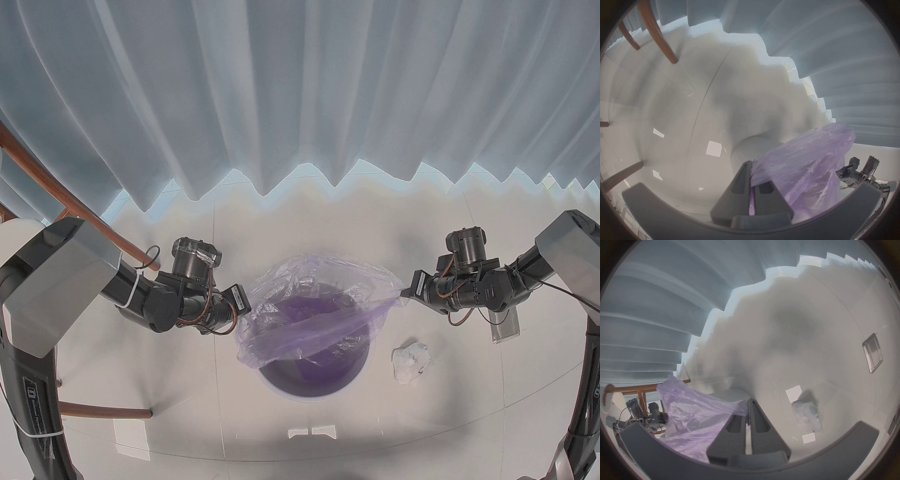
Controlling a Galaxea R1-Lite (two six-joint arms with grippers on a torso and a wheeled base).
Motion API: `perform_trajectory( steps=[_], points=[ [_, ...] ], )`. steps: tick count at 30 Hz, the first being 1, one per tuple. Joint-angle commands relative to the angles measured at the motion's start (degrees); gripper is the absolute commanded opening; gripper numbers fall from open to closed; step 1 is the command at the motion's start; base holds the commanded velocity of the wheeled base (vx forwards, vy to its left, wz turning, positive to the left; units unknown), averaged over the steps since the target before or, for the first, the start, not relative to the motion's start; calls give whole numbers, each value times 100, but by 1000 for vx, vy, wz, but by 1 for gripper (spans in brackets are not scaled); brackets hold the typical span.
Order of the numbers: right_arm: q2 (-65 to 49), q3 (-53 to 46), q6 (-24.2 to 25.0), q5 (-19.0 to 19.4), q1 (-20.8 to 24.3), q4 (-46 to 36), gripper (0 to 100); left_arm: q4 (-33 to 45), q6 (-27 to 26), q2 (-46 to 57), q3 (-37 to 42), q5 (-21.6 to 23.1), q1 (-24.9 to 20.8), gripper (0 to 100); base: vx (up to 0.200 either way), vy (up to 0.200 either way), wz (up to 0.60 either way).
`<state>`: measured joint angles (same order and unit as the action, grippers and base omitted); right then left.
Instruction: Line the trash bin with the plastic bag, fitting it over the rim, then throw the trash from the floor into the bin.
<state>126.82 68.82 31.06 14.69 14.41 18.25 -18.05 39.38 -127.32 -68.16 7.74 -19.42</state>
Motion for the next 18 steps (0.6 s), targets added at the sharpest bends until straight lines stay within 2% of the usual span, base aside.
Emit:
perform_trajectory(
  steps=[1, 12, 18],
  points=[
    [229, -44, -4, -1, -43, 3, 0, -5, 9, -144, 4, -1, 17, 0, 0, 0, 0],
    [97, 0, 5, 34, 53, 3, 0, 4, 9, -127, -75, 70, 35, 0, 0, 0, 0],
    [264, 185, 49, 25, 27, -603, 0, 698, 0, -188, -119, 122, 184, 0, 0, 0, 0]
  ],
)
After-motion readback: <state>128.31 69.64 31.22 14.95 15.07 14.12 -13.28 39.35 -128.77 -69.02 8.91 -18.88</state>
